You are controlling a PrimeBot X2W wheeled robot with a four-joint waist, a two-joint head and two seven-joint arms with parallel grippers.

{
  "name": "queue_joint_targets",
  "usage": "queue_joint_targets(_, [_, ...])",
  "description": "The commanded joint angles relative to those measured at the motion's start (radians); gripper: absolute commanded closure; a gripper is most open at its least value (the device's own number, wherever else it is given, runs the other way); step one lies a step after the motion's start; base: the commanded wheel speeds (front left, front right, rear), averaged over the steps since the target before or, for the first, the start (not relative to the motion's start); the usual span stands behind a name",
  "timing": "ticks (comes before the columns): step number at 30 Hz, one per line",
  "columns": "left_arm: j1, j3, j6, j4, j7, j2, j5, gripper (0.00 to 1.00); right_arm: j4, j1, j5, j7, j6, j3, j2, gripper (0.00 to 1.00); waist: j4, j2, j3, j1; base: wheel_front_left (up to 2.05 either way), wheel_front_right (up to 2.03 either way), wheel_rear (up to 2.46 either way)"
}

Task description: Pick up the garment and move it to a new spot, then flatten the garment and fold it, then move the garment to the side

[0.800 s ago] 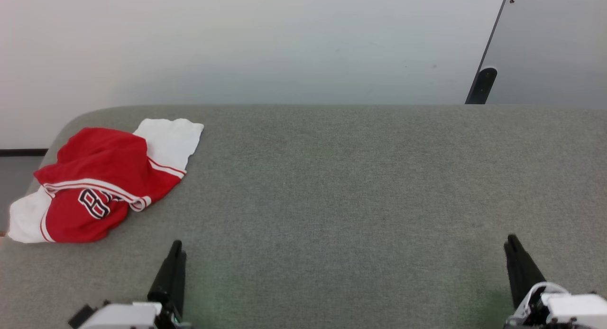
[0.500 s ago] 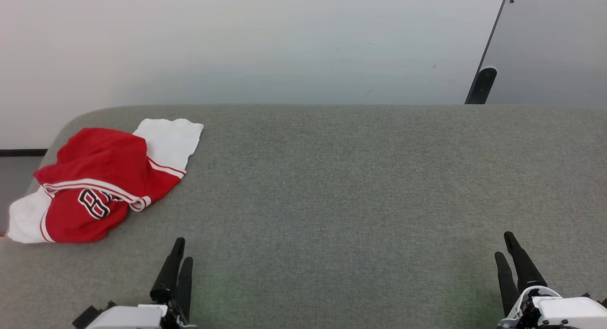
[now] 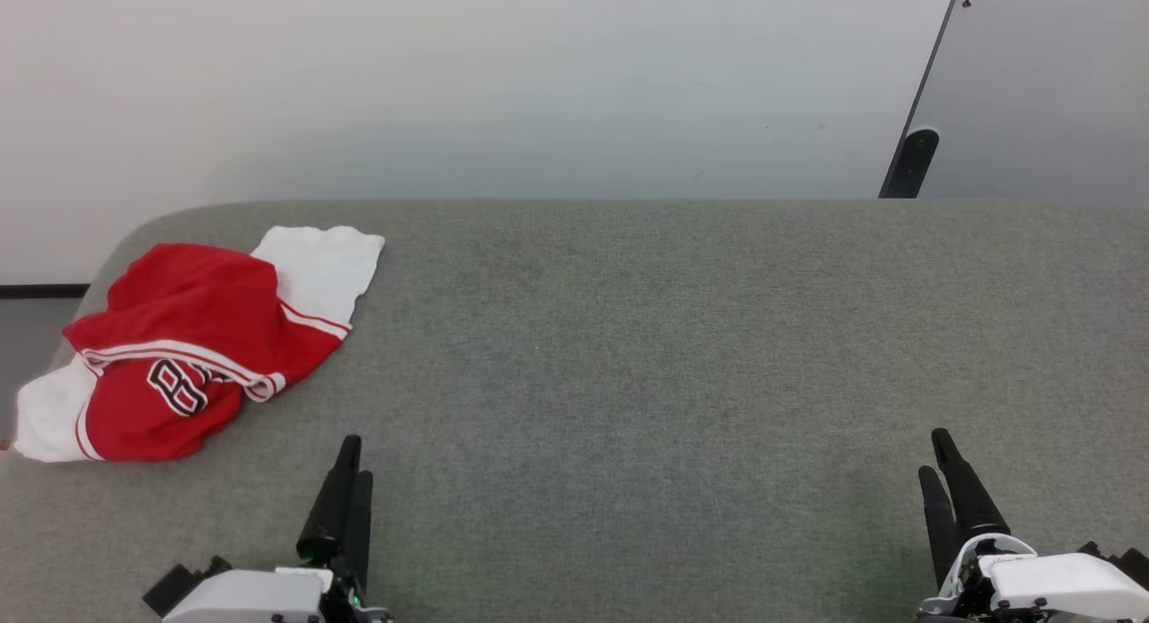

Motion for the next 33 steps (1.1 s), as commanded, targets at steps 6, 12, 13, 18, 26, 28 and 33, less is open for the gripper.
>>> queue_joint_targets(6, [-0.009,-0.028,0.006,-0.032,-0.035,0.022,0.053,0.0,-0.022,-0.03,-0.051,-0.034,0.0,0.032,-0.013,0.0,0.0,-0.0001,-0.002,0.0,0.0,0.0,0.0])
queue_joint_targets(12, [-0.008,-0.047,0.018,-0.037,-0.063,0.04,0.122,0.0,-0.021,-0.03,-0.12,-0.055,0.0,0.044,-0.018,0.0,0.0,-0.0001,-0.004,0.0,0.0,0.0,0.0])
queue_joint_targets(13, [-0.007,-0.05,0.022,-0.038,-0.068,0.043,0.139,0.0,-0.02,-0.03,-0.139,-0.059,0.0,0.045,-0.019,0.0,0.0,-0.0001,-0.005,0.0,0.0,0.0,0.0])
queue_joint_targets(18, [-0.004,-0.06,0.043,-0.045,-0.092,0.058,0.242,0.0,-0.023,-0.029,-0.255,-0.077,0.0,0.036,-0.016,0.0,0.0,-0.0001,-0.008,0.0,0.0,0.0,0.0])
queue_joint_targets(26, [0.003,-0.054,0.061,-0.069,-0.121,0.063,0.469,0.0,-0.042,-0.018,-0.492,-0.104,0.0,0.02,-0.006,0.0,0.001,-0.0001,-0.012,0.0,0.0,0.0,0.0])
queue_joint_targets(28, [0.005,-0.05,0.065,-0.076,-0.127,0.064,0.536,0.0,-0.048,-0.014,-0.552,-0.11,0.0,0.017,-0.004,0.0,0.001,-0.0001,-0.013,0.0,0.0,0.0,0.0])
queue_joint_targets(33, [0.015,-0.043,0.071,-0.091,-0.143,0.051,0.68,0.0,-0.067,-0.005,-0.69,-0.126,0.0,0.011,-0.003,0.0,0.001,-0.0001,-0.016,0.0,0.0,0.0,0.0])
